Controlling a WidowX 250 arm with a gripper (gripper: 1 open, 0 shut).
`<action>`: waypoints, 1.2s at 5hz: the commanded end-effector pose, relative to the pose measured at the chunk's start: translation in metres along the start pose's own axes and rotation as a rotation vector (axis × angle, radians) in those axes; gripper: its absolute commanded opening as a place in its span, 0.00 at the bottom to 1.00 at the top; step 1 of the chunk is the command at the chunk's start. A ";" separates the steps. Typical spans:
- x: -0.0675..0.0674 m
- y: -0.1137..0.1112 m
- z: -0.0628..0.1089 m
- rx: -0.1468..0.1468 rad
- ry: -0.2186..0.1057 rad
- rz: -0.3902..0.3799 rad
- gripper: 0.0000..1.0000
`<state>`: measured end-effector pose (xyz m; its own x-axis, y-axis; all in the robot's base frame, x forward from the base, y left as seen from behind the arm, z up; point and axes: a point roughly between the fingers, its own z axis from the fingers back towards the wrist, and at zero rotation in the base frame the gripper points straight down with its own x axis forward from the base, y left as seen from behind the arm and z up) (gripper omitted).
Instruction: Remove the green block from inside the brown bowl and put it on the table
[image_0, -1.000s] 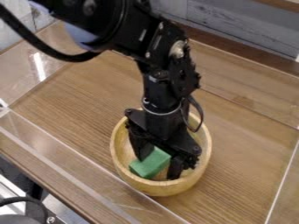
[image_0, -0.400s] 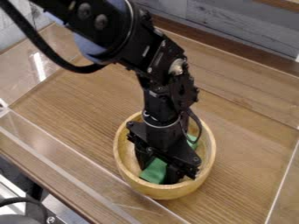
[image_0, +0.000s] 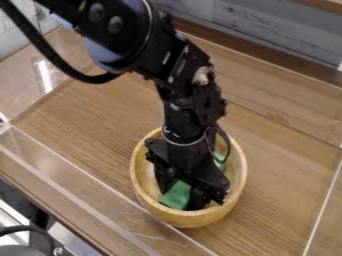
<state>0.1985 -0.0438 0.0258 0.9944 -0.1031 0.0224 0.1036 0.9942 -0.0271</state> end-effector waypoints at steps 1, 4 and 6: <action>0.004 0.003 0.002 0.001 -0.016 0.004 0.00; 0.005 0.008 0.002 0.002 -0.019 0.006 0.00; 0.006 0.011 0.002 0.003 -0.020 0.006 0.00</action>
<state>0.2009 -0.0355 0.0254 0.9952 -0.0942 0.0248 0.0949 0.9951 -0.0274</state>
